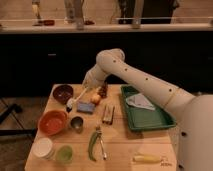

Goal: Wipe red bowl with brush

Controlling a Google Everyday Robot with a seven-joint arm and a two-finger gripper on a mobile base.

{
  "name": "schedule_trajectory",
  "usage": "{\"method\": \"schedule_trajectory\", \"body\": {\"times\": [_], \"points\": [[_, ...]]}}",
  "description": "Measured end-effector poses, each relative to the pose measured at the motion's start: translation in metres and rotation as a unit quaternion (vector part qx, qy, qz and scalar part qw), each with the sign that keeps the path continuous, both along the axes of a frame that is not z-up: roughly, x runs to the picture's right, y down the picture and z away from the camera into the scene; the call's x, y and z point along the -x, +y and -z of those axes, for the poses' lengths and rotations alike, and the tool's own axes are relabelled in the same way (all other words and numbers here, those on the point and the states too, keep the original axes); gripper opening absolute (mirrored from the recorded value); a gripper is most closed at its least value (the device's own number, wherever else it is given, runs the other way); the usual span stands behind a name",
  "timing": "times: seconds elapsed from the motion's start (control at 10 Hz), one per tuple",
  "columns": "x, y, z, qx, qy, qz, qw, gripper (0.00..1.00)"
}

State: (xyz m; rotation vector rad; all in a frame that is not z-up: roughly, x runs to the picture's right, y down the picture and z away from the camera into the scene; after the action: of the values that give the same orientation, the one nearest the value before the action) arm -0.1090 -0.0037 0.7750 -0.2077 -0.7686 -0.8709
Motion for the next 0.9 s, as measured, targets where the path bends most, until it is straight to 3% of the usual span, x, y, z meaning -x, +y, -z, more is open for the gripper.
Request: {"method": "schedule_trajectory", "body": {"times": [0.7,0.9], "points": [[0.0064,0.0031,-0.003,0.004,-0.002,0.003,1.0,0.0],[0.012,0.0079,-0.004,0.001,0.012,-0.02,0.9997,0.0]]}}
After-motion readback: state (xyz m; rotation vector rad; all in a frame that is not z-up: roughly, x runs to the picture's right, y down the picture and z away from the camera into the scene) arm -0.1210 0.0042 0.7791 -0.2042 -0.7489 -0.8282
